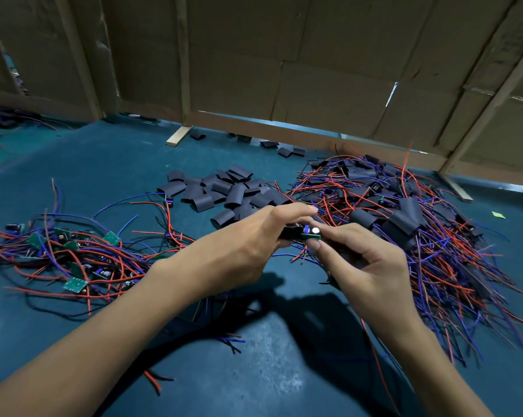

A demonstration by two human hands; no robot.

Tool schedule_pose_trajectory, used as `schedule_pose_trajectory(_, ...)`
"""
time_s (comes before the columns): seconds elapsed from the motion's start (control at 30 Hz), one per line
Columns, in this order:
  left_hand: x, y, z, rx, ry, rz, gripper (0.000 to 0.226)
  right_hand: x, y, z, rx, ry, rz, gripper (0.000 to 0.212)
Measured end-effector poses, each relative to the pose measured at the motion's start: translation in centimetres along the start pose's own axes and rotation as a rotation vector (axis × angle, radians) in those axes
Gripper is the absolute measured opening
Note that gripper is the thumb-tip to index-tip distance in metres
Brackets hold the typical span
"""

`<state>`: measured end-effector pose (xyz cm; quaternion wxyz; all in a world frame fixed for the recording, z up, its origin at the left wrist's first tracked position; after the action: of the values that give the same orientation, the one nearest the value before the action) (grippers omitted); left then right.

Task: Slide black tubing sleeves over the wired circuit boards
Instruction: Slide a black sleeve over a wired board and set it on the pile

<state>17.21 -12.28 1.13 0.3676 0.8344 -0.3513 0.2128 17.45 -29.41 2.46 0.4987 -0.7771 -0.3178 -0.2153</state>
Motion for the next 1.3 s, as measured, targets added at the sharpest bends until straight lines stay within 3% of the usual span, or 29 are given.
schedule_pose_trajectory(0.17,-0.1,-0.5,0.8,-0.008,-0.053,-0.041,0.104,-0.1,-0.3,0.2,-0.084,-0.039,-0.064,0.028)
schedule_pose_trajectory(0.37,-0.5,0.9,0.3,0.092,-0.096,-0.041,0.071,-0.3,-0.1,0.1,-0.110,0.033,-0.099,0.020)
schedule_pose_trajectory(0.6,-0.2,0.2,0.6,0.127,-0.037,-0.057,0.083,-0.6,0.3,0.3,-0.057,0.032,-0.033,0.012)
schedule_pose_trajectory(0.77,-0.4,-0.7,1.5,0.105,-0.117,-0.038,0.098,-0.7,-0.4,1.0,-0.121,-0.003,-0.063,0.008)
schedule_pose_trajectory(1.03,-0.3,0.9,1.2,0.136,-0.148,0.028,0.092,-0.6,-0.8,1.6,-0.157,-0.108,-0.093,0.017)
schedule_pose_trajectory(1.1,-0.1,1.6,0.9,0.113,-0.088,0.029,0.082,-0.5,-1.2,1.3,-0.216,-0.042,-0.143,0.012)
schedule_pose_trajectory(1.2,-0.2,0.7,-0.4,0.207,-0.034,0.013,0.086,-0.2,-1.8,-1.1,-0.330,0.159,-0.228,0.010)
schedule_pose_trajectory(1.3,-1.1,-2.9,-2.2,0.413,-0.031,-0.219,0.081,-0.1,-1.5,-5.3,-0.512,0.471,-0.264,0.016)
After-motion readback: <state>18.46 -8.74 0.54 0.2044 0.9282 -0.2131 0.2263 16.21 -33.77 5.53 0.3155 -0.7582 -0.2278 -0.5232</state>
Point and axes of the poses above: each hand's wrist, its own x-axis towards the middle knuckle, its own z-axis out of the palm, y = z × x, the point moved 6 cm from there along x, towards the middle knuckle, and after that the axes turned 2 degrees about -x, right-handed, at the moved point
